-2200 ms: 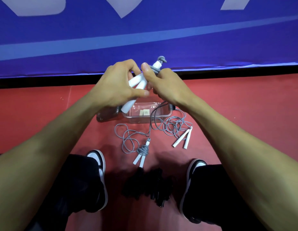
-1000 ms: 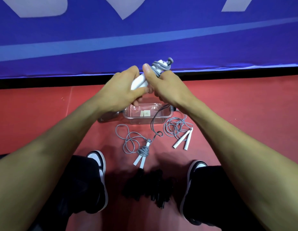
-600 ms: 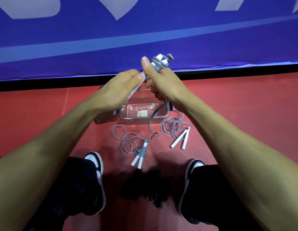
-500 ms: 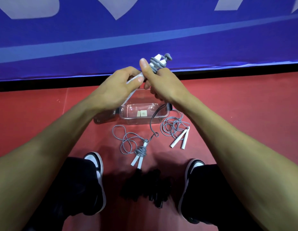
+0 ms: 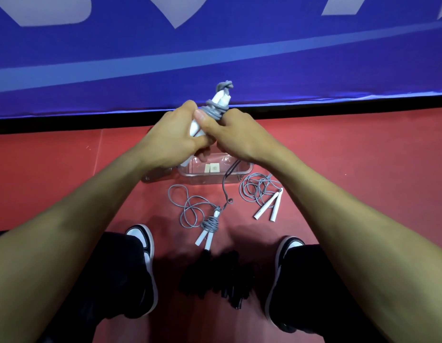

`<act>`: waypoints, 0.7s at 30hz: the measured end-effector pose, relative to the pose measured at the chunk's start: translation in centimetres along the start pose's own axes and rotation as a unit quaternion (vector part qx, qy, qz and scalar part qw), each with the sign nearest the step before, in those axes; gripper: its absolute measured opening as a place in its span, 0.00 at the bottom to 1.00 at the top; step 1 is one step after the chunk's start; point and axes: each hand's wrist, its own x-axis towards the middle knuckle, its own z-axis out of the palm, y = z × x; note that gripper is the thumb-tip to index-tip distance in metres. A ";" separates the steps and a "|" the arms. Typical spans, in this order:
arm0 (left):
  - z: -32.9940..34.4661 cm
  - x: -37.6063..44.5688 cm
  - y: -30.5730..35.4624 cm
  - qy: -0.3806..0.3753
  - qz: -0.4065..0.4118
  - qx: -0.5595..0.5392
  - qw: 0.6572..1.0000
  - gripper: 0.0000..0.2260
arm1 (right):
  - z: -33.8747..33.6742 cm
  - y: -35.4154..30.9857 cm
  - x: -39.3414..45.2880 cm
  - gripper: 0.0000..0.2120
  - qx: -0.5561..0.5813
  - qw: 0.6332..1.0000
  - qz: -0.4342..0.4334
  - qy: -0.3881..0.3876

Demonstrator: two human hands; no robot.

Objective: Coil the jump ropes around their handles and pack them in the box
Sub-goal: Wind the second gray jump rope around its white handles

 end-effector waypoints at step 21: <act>-1.1 0.4 -0.6 0.063 -0.038 -0.062 0.995 0.17 | -0.8 0.3 0.2 0.31 0.028 0.999 -0.002 0.023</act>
